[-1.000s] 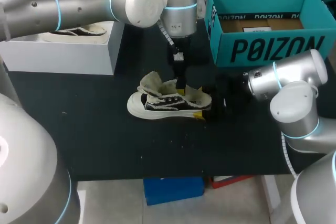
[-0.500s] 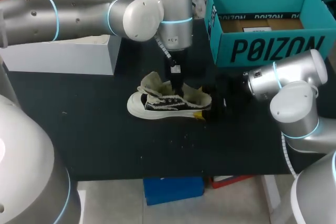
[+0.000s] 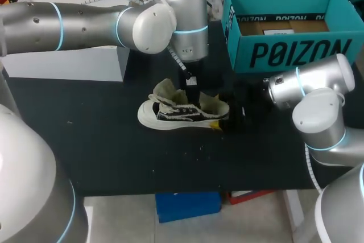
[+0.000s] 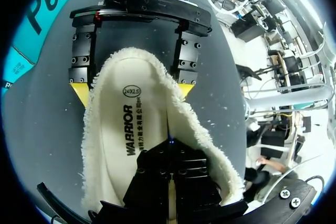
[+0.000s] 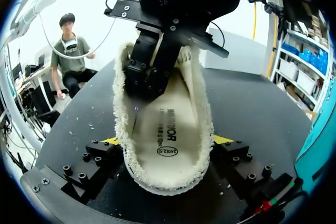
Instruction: Take the shoe out of the shoebox, open the shoe tongue, remove and reinsert the insole, then place the shoe into the shoebox
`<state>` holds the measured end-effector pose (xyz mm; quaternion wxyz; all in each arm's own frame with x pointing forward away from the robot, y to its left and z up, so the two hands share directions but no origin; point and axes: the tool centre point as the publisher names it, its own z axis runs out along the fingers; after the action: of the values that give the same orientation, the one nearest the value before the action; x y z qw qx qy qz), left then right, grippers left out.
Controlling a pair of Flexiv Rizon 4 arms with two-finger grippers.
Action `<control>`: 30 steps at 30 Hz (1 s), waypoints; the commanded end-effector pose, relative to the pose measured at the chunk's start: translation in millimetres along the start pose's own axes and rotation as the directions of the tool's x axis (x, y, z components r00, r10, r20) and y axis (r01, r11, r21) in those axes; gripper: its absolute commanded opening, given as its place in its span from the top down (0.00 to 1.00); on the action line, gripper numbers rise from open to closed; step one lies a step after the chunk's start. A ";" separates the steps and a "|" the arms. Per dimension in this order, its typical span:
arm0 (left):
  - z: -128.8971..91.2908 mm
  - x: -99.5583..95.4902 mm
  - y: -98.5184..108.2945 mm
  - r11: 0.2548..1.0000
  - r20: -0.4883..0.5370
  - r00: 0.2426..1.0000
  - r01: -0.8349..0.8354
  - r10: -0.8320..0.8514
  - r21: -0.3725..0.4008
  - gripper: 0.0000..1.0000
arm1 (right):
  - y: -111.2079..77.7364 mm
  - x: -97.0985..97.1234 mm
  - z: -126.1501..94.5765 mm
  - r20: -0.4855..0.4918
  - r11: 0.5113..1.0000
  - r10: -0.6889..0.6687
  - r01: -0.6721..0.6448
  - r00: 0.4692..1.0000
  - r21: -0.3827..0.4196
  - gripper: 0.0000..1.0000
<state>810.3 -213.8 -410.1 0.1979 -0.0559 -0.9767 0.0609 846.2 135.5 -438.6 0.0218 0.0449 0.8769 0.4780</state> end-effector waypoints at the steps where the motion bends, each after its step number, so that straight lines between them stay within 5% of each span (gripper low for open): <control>1: 11.8 1.1 0.5 1.000 0.000 1.000 -0.001 0.001 0.018 1.00 | -2.0 -0.8 2.3 0.002 1.000 0.002 -0.002 1.000 0.001 1.00; 7: 10.4 0.6 0.4 0.999 0.003 1.000 0.003 -0.003 0.034 1.00 | -2.0 -0.8 2.3 0.002 1.000 0.002 -0.002 1.000 0.001 1.00; 9: 8.8 0.1 0.6 0.999 0.012 1.000 0.007 -0.008 0.034 0.65 | -2.0 -0.8 2.3 0.002 1.000 0.002 -0.002 1.000 0.001 1.00; 13: 3.8 0.6 1.3 0.999 0.062 0.998 0.006 -0.008 0.042 0.45 | -2.0 -0.8 2.3 0.002 1.000 0.002 -0.002 1.000 0.001 1.00; 19: 0.6 2.9 0.4 0.998 0.113 0.994 -0.016 0.010 0.053 0.67 | -2.0 -0.8 2.3 0.002 1.000 0.002 -0.002 1.000 0.001 1.00; 30: 11.8 2.6 2.2 0.996 0.255 0.965 0.072 -0.057 -0.049 0.69 | -2.0 -0.8 2.3 0.002 1.000 0.002 -0.002 1.000 0.001 1.00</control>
<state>815.4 -210.7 -414.4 0.0982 -0.0246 -0.9940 0.0407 845.8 135.8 -438.8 0.0219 0.0447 0.8769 0.4781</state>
